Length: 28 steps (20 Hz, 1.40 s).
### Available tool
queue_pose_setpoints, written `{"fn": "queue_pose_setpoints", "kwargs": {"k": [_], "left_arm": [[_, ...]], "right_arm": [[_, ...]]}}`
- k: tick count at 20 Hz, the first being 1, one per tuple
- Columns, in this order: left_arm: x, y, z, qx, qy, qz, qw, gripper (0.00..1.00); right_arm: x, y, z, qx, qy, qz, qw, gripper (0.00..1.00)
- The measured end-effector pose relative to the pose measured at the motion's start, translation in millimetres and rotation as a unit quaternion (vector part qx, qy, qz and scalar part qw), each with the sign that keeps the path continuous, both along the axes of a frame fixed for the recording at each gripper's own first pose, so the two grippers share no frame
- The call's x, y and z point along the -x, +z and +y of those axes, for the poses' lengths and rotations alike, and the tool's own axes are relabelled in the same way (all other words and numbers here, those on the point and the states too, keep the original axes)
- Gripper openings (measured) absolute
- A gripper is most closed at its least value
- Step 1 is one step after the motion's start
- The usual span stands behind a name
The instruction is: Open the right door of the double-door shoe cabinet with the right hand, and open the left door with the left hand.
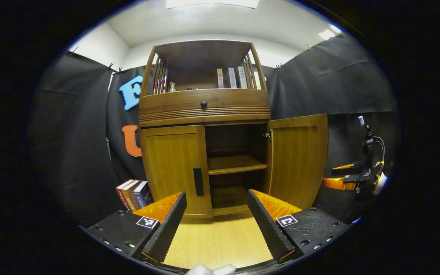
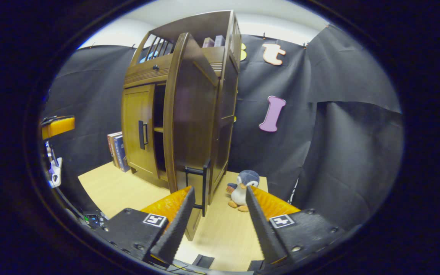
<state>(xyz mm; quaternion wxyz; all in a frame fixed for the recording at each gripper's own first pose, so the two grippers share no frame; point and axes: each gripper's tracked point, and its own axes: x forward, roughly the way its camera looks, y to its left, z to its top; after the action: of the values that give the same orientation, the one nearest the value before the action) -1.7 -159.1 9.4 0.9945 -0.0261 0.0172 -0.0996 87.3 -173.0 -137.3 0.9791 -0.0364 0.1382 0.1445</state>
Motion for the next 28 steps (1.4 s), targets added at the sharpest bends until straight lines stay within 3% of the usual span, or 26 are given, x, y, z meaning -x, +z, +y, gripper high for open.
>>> {"fn": "queue_pose_setpoints", "kwargs": {"k": [2,10,11,16,17,24,28], "left_arm": [[1.3,1.8,2.6,0.003,-0.009,-0.003,1.0,0.96],[11.8,0.3,45.9,-0.002,-0.022,-0.011,1.0,0.96],[12.4,-1.6,53.8,-0.004,-0.02,-0.01,1.0,1.0],[17.2,-9.9,97.0,-0.01,-0.003,-0.008,1.0,0.96],[17.2,-11.2,104.9,-0.011,0.001,-0.007,1.0,0.96],[15.5,-23.0,144.1,-0.016,0.029,0.005,0.999,0.96],[14.5,-32.1,150.9,-0.016,0.04,0.016,0.999,0.96]], "right_arm": [[9.1,6.1,-4.0,0.005,-0.027,-0.004,1.0,0.99],[47.9,55.2,37.3,-0.004,-0.09,-0.031,0.995,0.98],[51.0,64.8,44.9,-0.008,-0.096,-0.037,0.995,1.0],[66.2,94.8,99.7,-0.012,-0.117,-0.064,0.991,0.96],[68.5,97.5,113.3,-0.011,-0.119,-0.068,0.991,1.0],[77.6,79.7,197.6,-0.029,-0.119,-0.065,0.99,1.0],[87.9,51.0,222.5,-0.044,-0.128,-0.046,0.99,1.0]]}}
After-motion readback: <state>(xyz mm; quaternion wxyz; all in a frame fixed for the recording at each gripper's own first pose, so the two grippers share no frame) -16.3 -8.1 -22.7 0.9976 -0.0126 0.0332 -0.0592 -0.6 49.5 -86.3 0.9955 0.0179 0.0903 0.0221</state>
